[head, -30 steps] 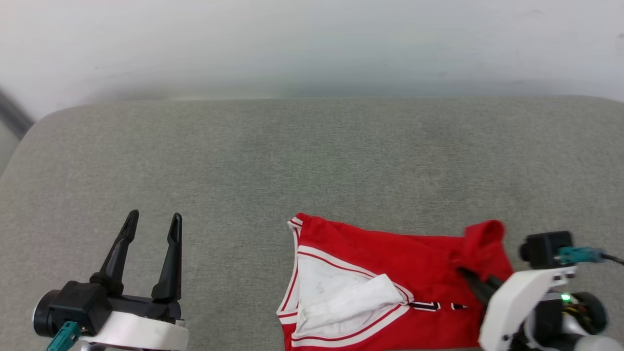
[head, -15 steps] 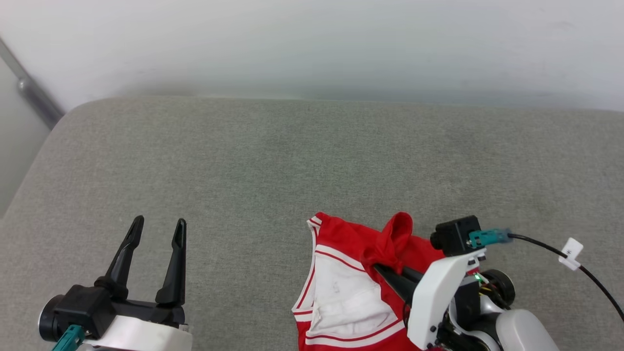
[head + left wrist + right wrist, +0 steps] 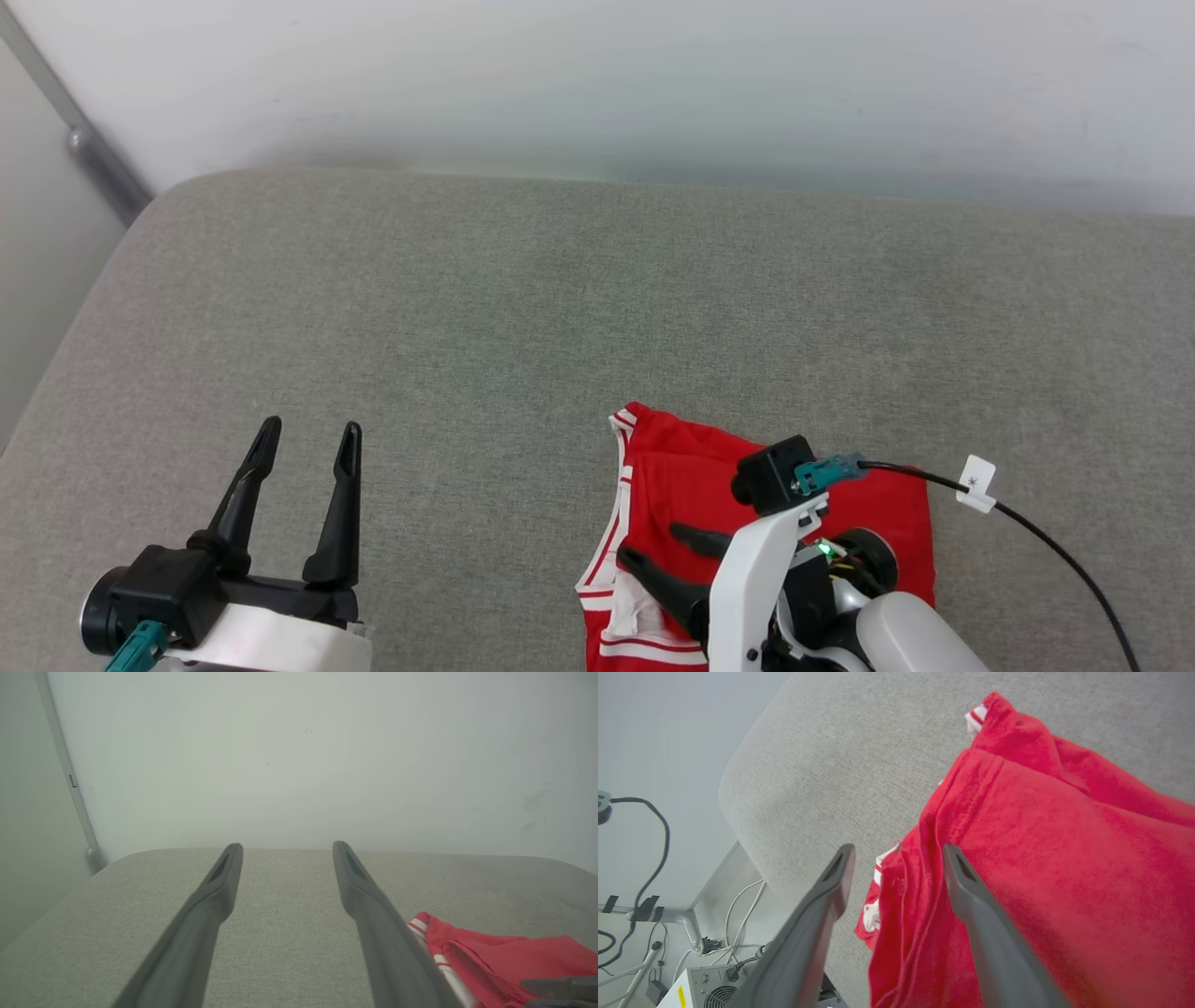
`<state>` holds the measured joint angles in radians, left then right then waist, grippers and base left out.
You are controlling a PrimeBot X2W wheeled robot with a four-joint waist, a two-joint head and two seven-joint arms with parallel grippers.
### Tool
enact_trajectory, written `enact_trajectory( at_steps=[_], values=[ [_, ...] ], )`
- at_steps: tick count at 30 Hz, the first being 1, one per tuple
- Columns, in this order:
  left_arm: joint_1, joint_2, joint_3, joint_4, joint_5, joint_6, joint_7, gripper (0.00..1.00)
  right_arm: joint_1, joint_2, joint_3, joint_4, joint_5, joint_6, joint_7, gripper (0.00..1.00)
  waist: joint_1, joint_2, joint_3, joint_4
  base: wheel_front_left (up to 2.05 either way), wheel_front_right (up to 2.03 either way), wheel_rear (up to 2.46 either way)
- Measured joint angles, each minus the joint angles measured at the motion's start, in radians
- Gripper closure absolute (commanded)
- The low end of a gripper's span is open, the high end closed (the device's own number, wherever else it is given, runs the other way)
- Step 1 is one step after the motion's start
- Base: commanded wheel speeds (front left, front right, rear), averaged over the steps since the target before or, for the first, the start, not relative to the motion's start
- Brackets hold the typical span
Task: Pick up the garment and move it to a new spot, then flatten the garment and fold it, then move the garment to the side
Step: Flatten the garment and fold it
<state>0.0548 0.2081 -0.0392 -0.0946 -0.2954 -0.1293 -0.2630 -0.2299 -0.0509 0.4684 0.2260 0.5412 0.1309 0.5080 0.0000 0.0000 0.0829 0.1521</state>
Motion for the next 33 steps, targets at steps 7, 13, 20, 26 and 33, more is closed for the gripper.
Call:
enact_trajectory(
  at_steps=[7,13,20,26,33],
  values=[
    [0.001,0.002,0.003,0.005,-0.001,0.000,0.000,0.00,-0.047,0.000,-0.024,0.014,0.005,0.000,-0.058,0.00,-0.0001,0.0000,-0.013,-0.024,0.00,0.00,0.00],
    [0.001,0.002,0.003,0.002,0.000,0.000,0.000,0.00,-0.122,-0.034,-0.098,0.007,-0.166,0.000,-0.141,0.00,0.0000,0.0000,-0.020,-0.064,0.00,0.00,0.00],
    [0.001,-0.005,0.004,-0.001,0.000,0.000,0.000,0.00,-0.149,-0.215,-0.195,-0.053,-0.303,0.000,-0.316,0.00,0.0000,0.0000,-0.025,-0.114,0.00,0.00,0.00],
    [0.001,-0.022,0.004,-0.007,0.000,0.000,0.000,0.00,-0.078,-0.284,-0.325,-0.132,-0.358,0.000,-0.452,0.00,0.0000,0.0000,-0.019,-0.142,0.00,0.00,0.00],
    [0.003,-0.034,0.000,-0.011,-0.001,0.000,0.000,0.00,0.072,-0.240,-0.444,-0.251,-0.379,0.000,-0.568,0.00,0.0000,0.0000,-0.012,-0.156,0.00,0.00,0.00]
  ],
)
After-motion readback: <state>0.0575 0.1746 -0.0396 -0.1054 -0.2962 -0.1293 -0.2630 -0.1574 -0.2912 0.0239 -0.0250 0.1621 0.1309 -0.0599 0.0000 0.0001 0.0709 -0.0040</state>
